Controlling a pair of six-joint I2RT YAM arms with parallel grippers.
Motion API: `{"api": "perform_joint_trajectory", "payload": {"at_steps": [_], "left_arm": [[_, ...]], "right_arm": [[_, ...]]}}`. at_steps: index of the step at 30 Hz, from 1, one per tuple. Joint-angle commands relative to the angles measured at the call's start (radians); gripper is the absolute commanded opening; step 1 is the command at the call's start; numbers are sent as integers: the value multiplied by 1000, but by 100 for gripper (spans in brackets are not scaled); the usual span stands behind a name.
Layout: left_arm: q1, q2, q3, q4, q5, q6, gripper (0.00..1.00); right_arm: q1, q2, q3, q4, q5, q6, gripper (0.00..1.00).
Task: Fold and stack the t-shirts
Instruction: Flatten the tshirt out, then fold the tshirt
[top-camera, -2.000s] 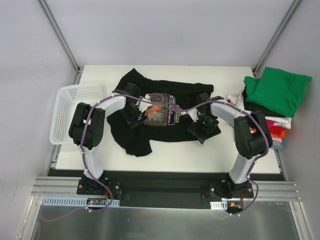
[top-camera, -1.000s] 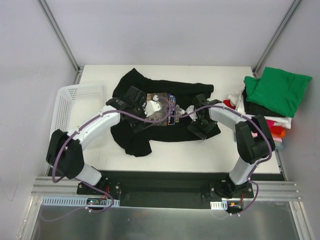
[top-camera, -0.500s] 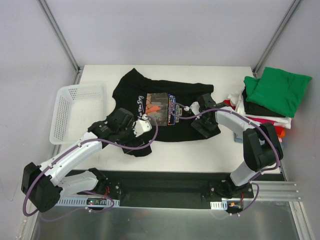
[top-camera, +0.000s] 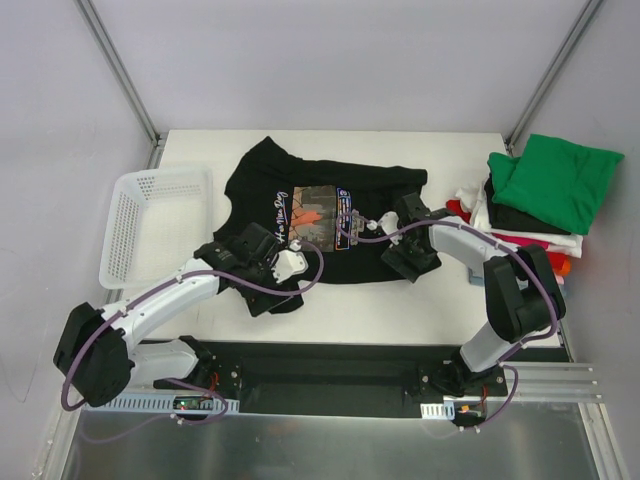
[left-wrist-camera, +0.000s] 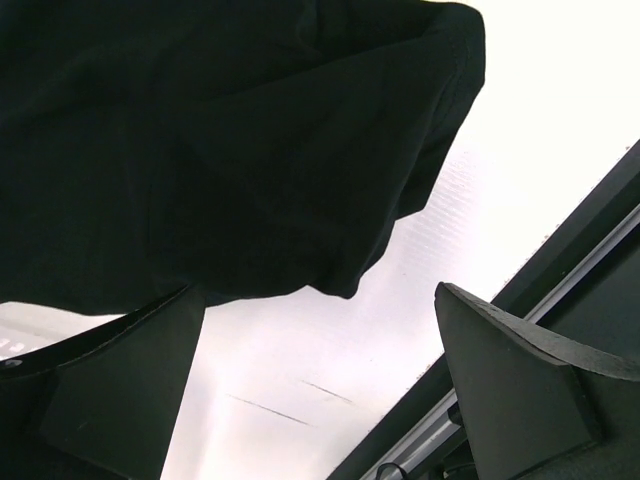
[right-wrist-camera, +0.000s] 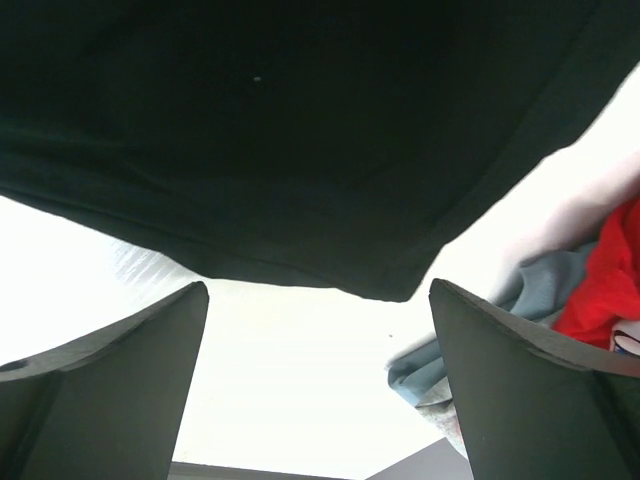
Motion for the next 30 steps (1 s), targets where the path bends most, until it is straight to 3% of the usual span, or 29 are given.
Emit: {"api": "perform_joint_trajectory", "payload": {"at_steps": [1,11,24,30], "left_arm": [[-18,26,-10,23,47,-31,99],[-41,87,-41,66,46,-54,99],[-43,152,-64,147,20,-39,99],[-43,175,-70,169,14,-32,99]], "right_arm": [[15,-29,-14,-28,-30,11,97],[18,10,-32,-7,-32,0,99],[12,62,0,2,-35,-23,89],[-19,108,28,-5,-69,-52,80]]}}
